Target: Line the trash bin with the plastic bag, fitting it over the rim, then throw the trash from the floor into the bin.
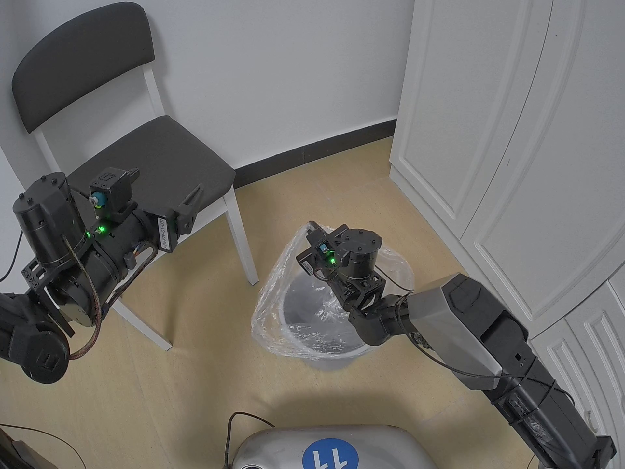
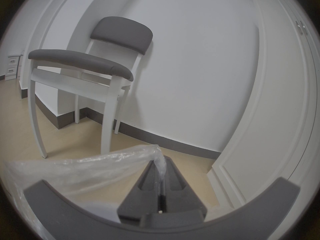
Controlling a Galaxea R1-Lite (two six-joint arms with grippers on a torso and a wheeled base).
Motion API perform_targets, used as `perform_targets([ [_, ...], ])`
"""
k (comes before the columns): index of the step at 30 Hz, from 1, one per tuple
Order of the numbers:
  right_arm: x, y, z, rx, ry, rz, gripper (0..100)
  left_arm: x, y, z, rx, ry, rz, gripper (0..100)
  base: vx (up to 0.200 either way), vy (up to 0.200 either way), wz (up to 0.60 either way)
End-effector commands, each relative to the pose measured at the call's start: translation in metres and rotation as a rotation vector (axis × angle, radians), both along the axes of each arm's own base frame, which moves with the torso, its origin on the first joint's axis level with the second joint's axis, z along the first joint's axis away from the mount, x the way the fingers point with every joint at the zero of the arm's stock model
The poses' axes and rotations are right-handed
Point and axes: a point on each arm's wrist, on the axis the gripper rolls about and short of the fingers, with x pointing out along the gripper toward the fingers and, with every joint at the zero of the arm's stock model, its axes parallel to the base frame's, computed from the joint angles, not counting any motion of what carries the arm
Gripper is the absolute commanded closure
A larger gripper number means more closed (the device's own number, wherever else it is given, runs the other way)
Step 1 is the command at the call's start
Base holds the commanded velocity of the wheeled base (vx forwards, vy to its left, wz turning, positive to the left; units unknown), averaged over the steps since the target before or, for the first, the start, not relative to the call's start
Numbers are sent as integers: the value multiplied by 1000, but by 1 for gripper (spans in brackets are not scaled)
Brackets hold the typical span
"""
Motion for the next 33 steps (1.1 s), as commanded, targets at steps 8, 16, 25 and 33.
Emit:
perform_targets([
  [8,-1,1,-9,8,12,6,0,22,-15,-14,-10,-159,-15,0,0,0,0],
  [16,-6,0,11,20,-89,-8,0,29,-25,-27,51,-187,-18,0,0,0,0],
  [25,-51,-15,46,-42,57,25,0,20,-28,-18,32,-213,-40,0,0,0,0],
  [33,-95,-37,40,-60,265,47,0,10,-31,-22,41,-196,-65,0,0,0,0],
])
